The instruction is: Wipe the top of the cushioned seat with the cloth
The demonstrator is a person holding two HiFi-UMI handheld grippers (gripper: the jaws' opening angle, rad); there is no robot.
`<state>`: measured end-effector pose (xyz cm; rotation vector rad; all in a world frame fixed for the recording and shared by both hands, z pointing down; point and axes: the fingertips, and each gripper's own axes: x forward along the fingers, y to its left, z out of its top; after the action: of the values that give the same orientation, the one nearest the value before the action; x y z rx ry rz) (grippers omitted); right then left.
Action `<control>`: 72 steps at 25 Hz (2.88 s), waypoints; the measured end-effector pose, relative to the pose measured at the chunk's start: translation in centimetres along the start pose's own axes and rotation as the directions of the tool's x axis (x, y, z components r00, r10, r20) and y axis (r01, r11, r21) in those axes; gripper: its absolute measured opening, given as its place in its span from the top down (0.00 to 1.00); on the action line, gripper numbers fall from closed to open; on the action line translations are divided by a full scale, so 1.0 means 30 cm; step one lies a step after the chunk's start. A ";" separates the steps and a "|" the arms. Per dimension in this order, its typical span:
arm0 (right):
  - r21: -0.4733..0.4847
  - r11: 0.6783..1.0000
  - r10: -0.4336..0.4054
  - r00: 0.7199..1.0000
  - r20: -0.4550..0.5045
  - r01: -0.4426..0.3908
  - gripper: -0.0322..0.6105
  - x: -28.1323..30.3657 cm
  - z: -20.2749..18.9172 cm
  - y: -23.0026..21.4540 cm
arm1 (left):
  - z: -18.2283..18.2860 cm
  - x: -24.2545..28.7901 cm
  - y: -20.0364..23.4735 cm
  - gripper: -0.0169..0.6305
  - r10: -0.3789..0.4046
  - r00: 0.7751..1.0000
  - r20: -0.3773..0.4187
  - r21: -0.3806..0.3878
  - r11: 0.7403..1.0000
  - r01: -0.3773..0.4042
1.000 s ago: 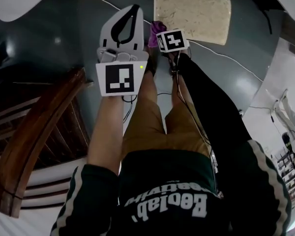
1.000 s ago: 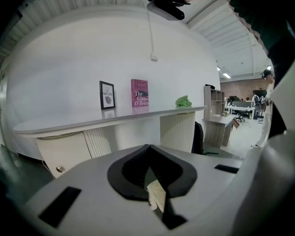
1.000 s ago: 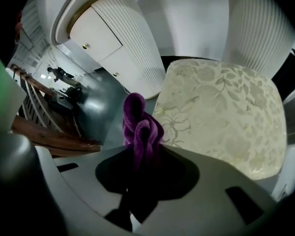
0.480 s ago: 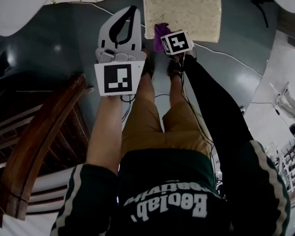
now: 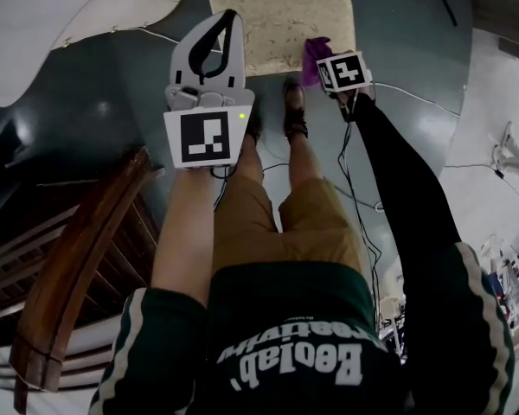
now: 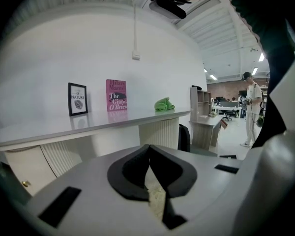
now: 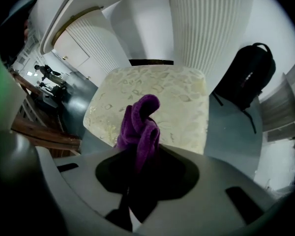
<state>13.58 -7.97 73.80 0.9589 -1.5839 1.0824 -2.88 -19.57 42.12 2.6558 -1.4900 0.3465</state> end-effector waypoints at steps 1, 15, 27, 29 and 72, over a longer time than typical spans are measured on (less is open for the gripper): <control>0.006 1.000 -0.006 1.000 0.002 0.006 0.79 -0.008 -0.006 -0.037 | 0.002 0.012 -0.018 0.95 -0.008 1.000 0.000 0.003 1.000 0.008; 0.041 0.990 -0.133 0.991 -0.030 0.134 0.80 -0.067 -0.089 -0.360 | 0.003 0.074 -0.097 0.95 0.006 1.000 -0.016 0.001 1.000 -0.006; 0.039 0.997 -0.067 0.998 -0.003 0.068 0.80 0.000 -0.078 -0.318 | -0.035 0.046 -0.109 0.95 0.021 0.999 -0.030 0.015 1.000 -0.020; 0.030 0.988 -0.148 0.988 -0.031 0.149 0.80 -0.028 -0.105 -0.373 | -0.035 0.041 -0.111 0.95 0.022 0.999 -0.032 0.012 1.000 -0.021; -0.045 0.969 -0.089 0.513 0.854 0.243 0.79 -1.548 0.580 0.030 | 0.907 -0.116 -0.123 0.95 0.080 0.978 0.194 0.189 0.975 -0.117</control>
<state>18.89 -20.27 26.04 1.6408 -2.2426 0.2738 2.83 -19.52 15.04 2.8434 -1.7323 0.2752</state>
